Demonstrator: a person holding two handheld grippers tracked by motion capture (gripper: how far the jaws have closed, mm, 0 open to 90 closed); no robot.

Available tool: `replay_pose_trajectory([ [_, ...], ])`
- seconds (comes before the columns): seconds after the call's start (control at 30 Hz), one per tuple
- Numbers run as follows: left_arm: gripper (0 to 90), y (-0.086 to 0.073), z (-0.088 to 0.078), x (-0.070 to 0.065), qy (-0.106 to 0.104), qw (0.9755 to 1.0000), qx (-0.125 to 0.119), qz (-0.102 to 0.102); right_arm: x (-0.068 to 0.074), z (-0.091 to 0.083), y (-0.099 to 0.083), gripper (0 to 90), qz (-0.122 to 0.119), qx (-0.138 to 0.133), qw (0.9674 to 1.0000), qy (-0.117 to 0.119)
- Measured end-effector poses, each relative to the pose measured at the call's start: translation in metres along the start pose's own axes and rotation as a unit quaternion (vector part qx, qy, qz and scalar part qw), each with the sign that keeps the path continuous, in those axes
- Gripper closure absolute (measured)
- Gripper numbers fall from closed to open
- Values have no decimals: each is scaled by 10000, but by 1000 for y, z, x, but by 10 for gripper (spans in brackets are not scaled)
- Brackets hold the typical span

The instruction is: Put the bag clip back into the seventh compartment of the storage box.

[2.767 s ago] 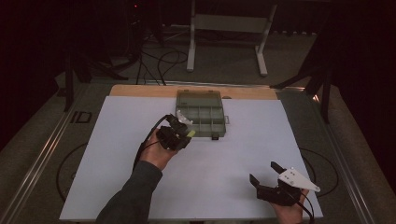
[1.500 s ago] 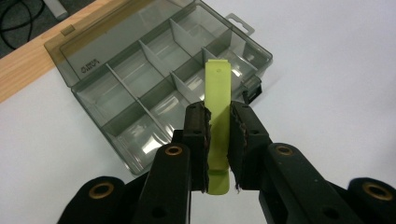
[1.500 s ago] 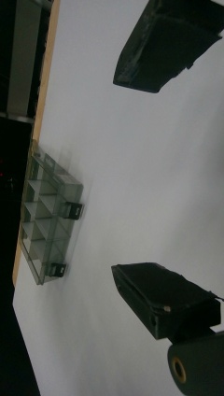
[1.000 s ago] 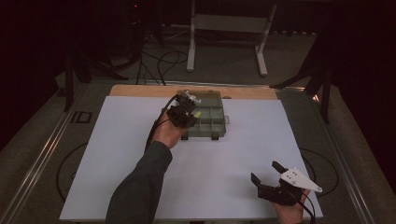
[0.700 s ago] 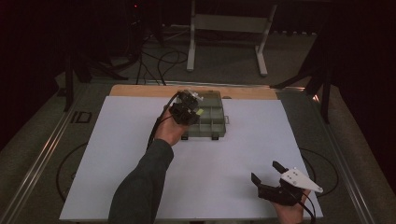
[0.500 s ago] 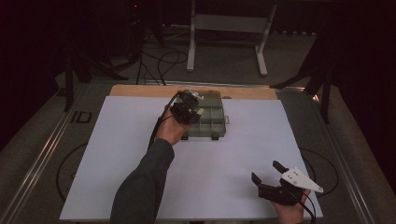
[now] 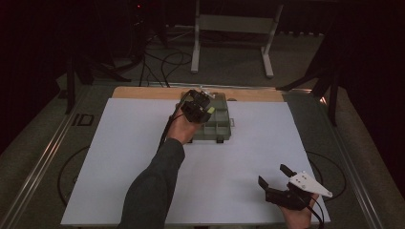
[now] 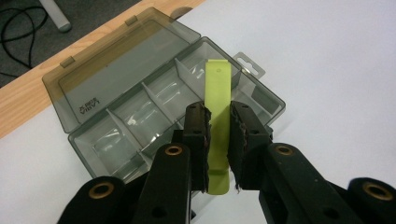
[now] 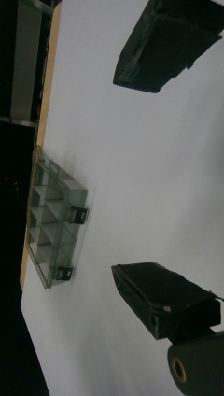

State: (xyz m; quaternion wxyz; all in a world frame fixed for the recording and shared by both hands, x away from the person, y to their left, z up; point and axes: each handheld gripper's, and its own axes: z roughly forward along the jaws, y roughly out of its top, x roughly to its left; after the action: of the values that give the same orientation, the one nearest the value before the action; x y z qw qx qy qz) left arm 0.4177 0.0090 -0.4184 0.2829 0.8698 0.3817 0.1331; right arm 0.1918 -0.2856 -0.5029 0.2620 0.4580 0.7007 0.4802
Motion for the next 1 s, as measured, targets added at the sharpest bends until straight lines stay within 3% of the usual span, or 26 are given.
replay_pose_trajectory([
  [1.0, 790, 6, 32, 1, 41, 9997, -39, -239, -1, -2, 0, 81, 117, -82, 9999, 14],
])
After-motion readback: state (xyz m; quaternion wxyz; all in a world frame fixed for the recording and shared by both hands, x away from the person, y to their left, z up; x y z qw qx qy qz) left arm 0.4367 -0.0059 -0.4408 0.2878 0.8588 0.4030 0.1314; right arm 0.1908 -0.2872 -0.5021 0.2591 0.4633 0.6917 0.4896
